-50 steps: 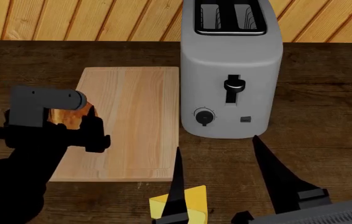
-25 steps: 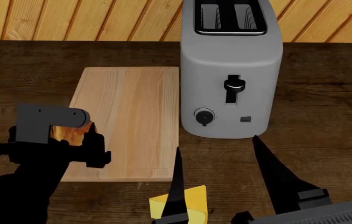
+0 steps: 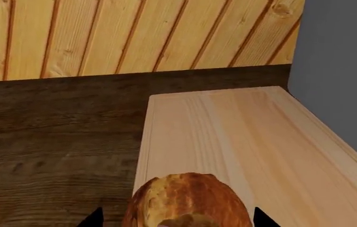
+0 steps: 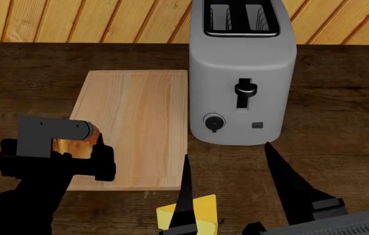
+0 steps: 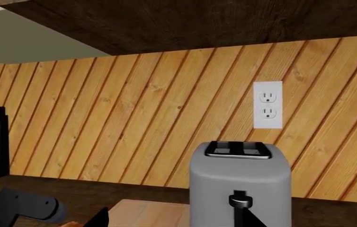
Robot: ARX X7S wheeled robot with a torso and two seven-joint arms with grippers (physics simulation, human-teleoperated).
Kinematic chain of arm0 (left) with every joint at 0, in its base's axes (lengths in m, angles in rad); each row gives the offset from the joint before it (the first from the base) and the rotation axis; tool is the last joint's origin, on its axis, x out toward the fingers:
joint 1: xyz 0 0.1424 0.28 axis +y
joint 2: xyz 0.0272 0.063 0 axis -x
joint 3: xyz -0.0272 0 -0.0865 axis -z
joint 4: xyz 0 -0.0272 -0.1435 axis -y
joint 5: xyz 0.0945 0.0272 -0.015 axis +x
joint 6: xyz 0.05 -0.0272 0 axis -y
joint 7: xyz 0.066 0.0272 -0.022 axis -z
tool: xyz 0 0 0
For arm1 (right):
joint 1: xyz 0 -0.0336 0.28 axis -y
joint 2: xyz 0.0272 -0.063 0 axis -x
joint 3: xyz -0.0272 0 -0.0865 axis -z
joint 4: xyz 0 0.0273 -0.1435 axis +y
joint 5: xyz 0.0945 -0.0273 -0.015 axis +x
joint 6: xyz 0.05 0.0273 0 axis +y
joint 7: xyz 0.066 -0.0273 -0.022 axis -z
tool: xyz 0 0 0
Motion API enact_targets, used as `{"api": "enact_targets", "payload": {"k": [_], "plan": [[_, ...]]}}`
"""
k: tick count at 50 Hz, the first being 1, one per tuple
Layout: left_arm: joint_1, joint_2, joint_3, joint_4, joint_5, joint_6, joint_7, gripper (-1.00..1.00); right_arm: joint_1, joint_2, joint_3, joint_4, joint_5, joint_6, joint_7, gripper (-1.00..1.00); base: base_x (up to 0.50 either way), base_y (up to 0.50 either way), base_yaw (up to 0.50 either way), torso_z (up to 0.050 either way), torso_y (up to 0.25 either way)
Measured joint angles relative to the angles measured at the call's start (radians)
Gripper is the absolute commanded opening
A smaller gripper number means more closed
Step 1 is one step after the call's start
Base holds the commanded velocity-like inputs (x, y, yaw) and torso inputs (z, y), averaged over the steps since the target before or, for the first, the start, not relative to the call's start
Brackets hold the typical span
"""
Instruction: Place the bread and cheese on the cutting board.
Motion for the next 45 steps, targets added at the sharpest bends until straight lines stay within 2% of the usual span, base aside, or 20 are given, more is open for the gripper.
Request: {"api": "enact_targets", "payload": {"k": [25, 36, 45], "plan": [[0.011, -0.037, -0.025, 0.144, -0.046, -0.036, -0.062, 1.0, 0.004, 0.016, -0.01, -0.001, 0.017, -0.011, 0.018, 1.0, 0.0, 0.0, 0.0, 0.0, 0.0], [0.059, -0.089, -0.076, 0.349, -0.103, -0.065, -0.134, 1.0, 0.019, 0.017, -0.014, 0.008, 0.04, 0.003, 0.031, 1.0, 0.0, 0.0, 0.0, 0.0, 0.0], [0.15, -0.146, -0.145, 0.557, -0.155, -0.052, -0.204, 1.0, 0.039, 0.013, -0.018, 0.015, 0.057, 0.04, 0.064, 1.0, 0.0, 0.0, 0.0, 0.0, 0.0]]}}
